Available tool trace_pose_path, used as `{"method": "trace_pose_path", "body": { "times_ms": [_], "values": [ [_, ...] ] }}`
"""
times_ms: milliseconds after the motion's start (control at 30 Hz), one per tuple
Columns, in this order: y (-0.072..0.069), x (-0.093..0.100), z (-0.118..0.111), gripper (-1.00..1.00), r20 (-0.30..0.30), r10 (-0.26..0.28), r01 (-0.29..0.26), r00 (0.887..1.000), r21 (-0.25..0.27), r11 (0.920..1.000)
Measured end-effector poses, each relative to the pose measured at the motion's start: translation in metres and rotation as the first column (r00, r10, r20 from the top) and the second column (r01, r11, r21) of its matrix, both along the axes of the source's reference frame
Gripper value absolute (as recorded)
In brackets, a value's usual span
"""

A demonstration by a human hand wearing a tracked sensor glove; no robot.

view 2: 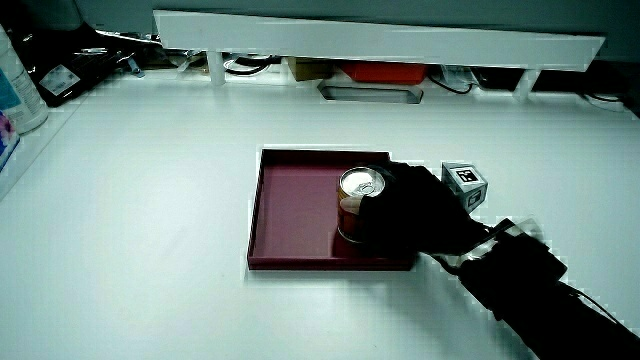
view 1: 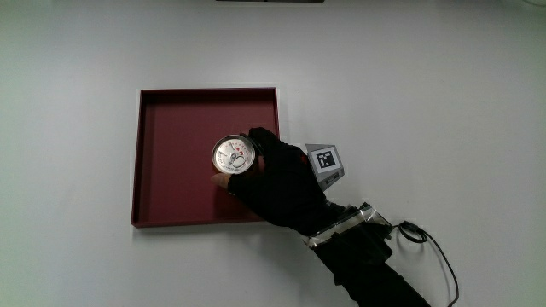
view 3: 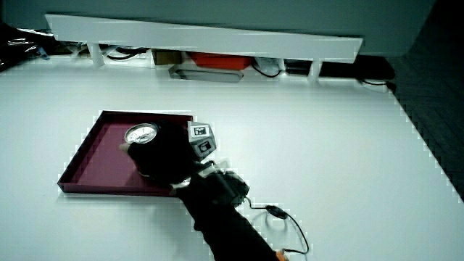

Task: Place red bull into plate

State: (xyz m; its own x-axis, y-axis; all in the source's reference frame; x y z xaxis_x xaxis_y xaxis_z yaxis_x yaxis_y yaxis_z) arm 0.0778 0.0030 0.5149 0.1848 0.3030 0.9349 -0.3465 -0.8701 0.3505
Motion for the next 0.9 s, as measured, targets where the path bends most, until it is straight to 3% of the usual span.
{"method": "trace_pose_path", "body": {
  "times_ms": [100, 633, 900],
  "values": [
    [0.001, -0.001, 0.004, 0.00, 0.013, -0.003, 0.003, 1.000, -0.030, 0.9995],
    [0.002, 0.001, 0.010, 0.00, 0.029, -0.009, 0.011, 1.000, -0.050, 0.9987],
    [0.003, 0.002, 0.014, -0.29, 0.032, 0.001, 0.000, 0.999, -0.052, 0.9986]
  ]
}}
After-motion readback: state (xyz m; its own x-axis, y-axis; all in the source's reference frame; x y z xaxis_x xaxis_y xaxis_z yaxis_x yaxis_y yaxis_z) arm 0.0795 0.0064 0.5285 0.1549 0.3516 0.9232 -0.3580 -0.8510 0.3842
